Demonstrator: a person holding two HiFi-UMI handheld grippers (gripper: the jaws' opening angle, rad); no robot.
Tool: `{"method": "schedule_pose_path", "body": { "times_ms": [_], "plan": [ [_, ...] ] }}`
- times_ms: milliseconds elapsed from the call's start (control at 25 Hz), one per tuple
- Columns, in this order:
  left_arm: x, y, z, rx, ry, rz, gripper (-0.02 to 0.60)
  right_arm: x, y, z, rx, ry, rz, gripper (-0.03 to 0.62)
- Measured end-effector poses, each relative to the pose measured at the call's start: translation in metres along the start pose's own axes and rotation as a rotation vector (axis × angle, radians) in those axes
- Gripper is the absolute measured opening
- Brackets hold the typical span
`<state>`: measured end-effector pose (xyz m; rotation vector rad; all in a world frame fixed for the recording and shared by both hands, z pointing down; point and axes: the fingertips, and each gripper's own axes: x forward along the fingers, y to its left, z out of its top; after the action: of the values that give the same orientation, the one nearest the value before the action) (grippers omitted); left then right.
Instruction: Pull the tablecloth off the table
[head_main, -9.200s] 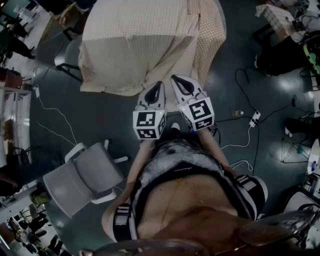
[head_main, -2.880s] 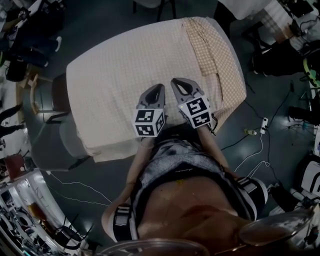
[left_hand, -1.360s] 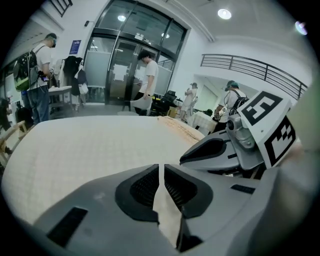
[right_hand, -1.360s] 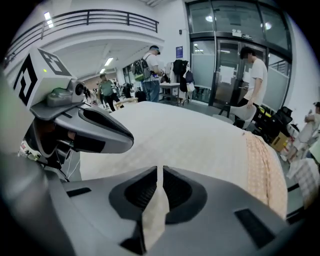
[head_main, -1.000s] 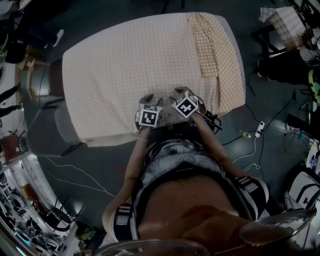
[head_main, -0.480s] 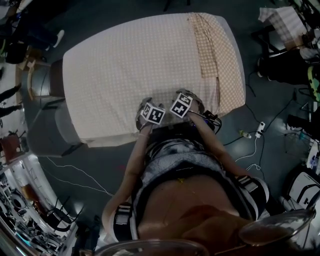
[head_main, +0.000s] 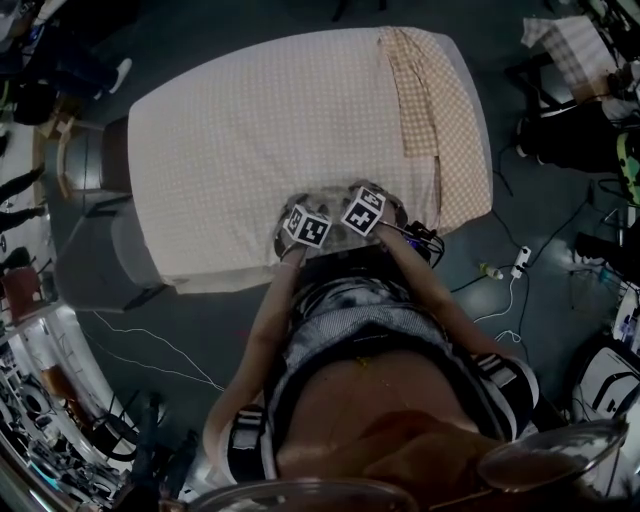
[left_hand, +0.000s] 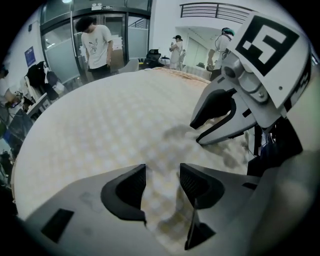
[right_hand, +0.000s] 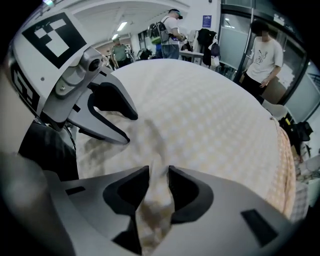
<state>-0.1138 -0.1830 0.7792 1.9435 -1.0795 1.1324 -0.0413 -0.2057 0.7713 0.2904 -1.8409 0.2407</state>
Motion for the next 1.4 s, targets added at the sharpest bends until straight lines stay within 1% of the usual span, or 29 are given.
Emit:
{"method": "schedule_pose_path", "body": {
  "times_ms": [160, 280, 360, 400, 480, 600, 680, 760, 960, 1240, 1320, 1400],
  "plan": [
    [0.001, 0.001, 0.004, 0.009, 0.002, -0.003, 0.176, 0.001, 0.002, 0.004, 0.008, -0.028, -0.003, 0.131],
    [0.003, 0.0, 0.006, -0.022, -0.002, -0.014, 0.094, 0.003, 0.002, 0.007, 0.005, -0.058, -0.014, 0.087],
    [0.003, -0.002, 0.006, -0.062, -0.004, -0.042, 0.031, 0.004, 0.003, 0.008, 0.016, -0.072, -0.012, 0.075],
    [0.002, -0.003, 0.006, -0.082, -0.005, -0.06, 0.014, 0.004, 0.004, 0.009, 0.034, -0.079, -0.003, 0.074],
    [-0.004, -0.005, 0.007, -0.115, -0.016, -0.085, 0.009, 0.002, 0.007, 0.01, 0.094, -0.104, 0.028, 0.071],
    [-0.026, 0.0, 0.011, -0.171, -0.048, -0.09, 0.009, -0.008, 0.011, 0.011, 0.189, -0.16, 0.071, 0.069],
    [-0.038, -0.005, 0.022, -0.213, -0.099, -0.137, 0.009, -0.02, 0.009, 0.018, 0.226, -0.206, 0.083, 0.068],
    [-0.051, -0.011, 0.033, -0.239, -0.152, -0.182, 0.009, -0.031, 0.008, 0.025, 0.259, -0.258, 0.1, 0.067],
    [-0.083, -0.014, 0.061, -0.291, -0.27, -0.231, 0.009, -0.062, 0.005, 0.042, 0.386, -0.407, 0.148, 0.066],
    [-0.131, -0.014, 0.101, -0.327, -0.406, -0.265, 0.009, -0.104, 0.001, 0.065, 0.409, -0.534, 0.143, 0.066],
    [-0.14, -0.014, 0.109, -0.306, -0.42, -0.265, 0.009, -0.112, -0.002, 0.068, 0.415, -0.545, 0.134, 0.066],
    [-0.147, -0.019, 0.117, -0.264, -0.426, -0.262, 0.009, -0.12, -0.004, 0.069, 0.416, -0.548, 0.126, 0.066]
  ]
}}
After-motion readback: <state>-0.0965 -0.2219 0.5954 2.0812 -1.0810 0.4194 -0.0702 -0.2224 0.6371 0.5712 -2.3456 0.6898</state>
